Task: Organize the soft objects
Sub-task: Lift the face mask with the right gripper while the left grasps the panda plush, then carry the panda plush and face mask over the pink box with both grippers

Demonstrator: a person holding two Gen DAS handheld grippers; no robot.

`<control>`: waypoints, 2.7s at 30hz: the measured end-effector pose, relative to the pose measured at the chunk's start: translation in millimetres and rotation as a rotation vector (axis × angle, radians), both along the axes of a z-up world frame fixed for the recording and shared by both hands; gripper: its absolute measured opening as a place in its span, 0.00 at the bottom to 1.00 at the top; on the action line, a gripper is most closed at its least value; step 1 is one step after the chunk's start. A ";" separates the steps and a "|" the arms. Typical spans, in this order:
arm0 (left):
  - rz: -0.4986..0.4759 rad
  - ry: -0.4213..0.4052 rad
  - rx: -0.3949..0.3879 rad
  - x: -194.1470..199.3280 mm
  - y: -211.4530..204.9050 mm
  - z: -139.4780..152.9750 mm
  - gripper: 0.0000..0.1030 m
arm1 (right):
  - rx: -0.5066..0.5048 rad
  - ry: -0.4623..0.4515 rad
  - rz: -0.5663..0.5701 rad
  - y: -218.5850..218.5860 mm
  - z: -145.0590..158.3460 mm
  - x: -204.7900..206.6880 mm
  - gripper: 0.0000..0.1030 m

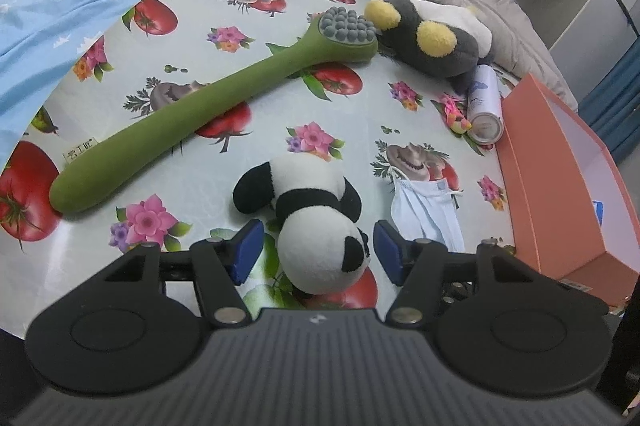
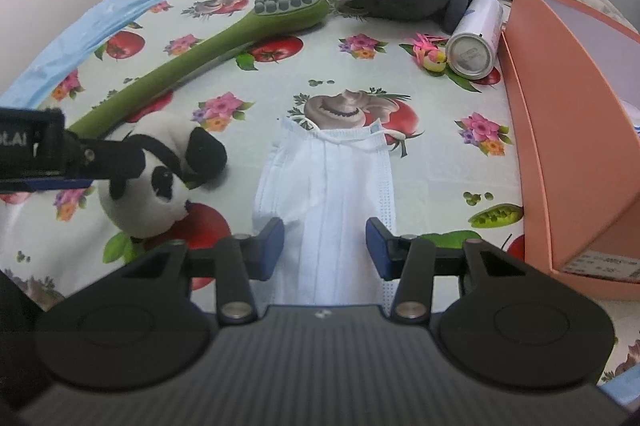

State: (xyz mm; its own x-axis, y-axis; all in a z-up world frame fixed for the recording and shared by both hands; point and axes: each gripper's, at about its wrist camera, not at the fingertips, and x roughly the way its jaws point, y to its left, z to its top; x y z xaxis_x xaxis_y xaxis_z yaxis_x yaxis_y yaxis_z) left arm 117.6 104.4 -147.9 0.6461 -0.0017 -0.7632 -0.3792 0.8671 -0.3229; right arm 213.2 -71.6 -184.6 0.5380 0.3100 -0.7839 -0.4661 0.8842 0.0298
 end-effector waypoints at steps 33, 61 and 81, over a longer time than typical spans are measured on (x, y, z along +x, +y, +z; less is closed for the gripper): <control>-0.039 -0.031 0.074 5.3 -23.0 7.8 0.56 | 0.040 -0.036 -0.007 -13.5 26.0 -18.7 0.10; -0.216 -0.294 0.130 4.7 -79.7 162.8 0.55 | 0.174 -0.316 -0.124 -64.2 168.8 -27.4 0.09; -0.552 -0.289 0.144 135.6 -204.9 179.2 0.55 | 0.060 -0.354 -0.315 -171.6 193.6 46.0 0.09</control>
